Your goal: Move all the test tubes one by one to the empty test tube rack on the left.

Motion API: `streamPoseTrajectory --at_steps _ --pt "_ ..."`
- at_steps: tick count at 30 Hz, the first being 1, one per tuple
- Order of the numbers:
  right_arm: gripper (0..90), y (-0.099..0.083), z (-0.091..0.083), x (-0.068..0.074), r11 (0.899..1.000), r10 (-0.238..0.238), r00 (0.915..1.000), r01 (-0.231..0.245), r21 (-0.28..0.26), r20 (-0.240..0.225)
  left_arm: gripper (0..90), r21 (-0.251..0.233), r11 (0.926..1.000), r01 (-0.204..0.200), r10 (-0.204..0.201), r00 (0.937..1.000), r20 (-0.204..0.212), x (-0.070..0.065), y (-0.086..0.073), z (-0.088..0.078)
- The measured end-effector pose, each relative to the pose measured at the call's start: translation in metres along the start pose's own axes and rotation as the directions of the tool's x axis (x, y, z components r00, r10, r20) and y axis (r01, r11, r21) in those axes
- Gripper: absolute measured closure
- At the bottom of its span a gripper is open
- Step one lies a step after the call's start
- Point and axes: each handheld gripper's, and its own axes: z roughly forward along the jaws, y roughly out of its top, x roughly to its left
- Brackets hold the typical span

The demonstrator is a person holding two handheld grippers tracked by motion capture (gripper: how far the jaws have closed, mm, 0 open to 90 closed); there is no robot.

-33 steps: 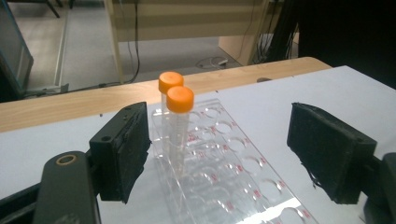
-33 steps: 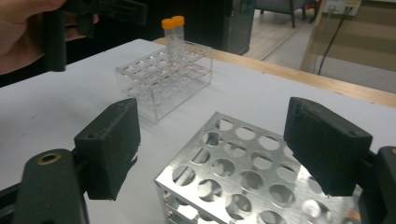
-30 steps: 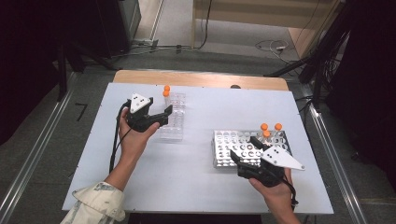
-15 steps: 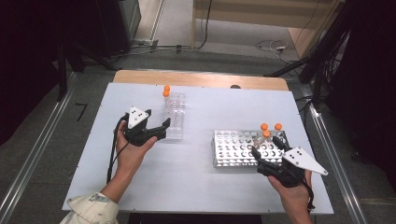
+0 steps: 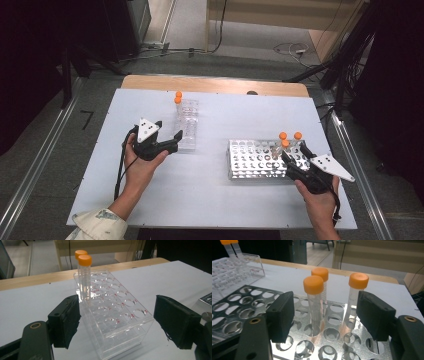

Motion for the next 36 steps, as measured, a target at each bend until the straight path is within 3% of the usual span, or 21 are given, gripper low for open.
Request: streamPoseTrajectory --at_steps 9,12,26,36 --pt "44.7 -0.006 0.017 0.003 0.999 -0.027 0.9996 0.027 0.019 0.007 22.4 0.001 1.0000 0.000 0.000 1.0000 0.003 -0.001 -0.001 0.001" --pt "48.1 -0.008 0.020 0.002 1.000 -0.015 0.9999 0.015 0.028 0.001 22.6 0.000 1.0000 -0.001 0.001 1.0000 0.003 -0.001 -0.001 0.001" --pt "58.3 -0.011 0.028 0.007 0.999 -0.039 0.9993 0.039 0.026 0.000 22.9 0.000 1.0000 -0.001 0.001 1.0000 0.006 -0.002 -0.002 0.001" --pt "69.2 -0.009 0.029 0.009 0.996 -0.064 0.9979 0.063 0.060 0.010 23.0 0.006 1.0000 -0.003 0.003 0.9999 0.010 -0.003 -0.002 0.002"
